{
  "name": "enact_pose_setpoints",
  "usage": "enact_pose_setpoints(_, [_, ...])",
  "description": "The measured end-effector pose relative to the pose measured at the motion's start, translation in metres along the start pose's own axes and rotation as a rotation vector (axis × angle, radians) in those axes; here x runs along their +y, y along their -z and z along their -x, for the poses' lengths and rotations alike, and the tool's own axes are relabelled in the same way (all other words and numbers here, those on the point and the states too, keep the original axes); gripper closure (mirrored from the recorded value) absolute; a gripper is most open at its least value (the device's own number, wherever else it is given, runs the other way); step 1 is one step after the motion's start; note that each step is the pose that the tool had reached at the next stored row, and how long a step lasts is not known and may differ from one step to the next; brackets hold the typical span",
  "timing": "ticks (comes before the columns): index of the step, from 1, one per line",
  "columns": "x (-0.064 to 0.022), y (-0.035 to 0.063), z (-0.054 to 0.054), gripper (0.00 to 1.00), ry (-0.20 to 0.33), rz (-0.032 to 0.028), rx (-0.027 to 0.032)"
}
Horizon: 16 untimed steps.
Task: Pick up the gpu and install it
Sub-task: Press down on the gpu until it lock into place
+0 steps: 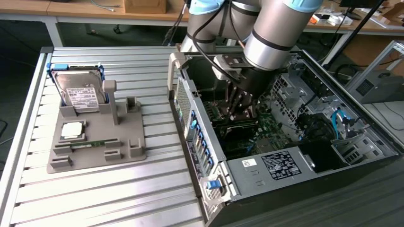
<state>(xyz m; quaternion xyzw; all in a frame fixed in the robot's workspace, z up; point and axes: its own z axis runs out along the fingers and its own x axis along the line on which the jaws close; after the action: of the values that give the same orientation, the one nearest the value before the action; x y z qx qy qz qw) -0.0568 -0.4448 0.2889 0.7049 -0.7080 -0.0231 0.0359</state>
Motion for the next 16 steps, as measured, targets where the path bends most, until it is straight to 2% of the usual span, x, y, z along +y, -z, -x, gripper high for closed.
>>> enact_pose_setpoints(16, [0.0111, -0.0122, 0.0, 0.89, 0.0, 0.0001, 0.0002])
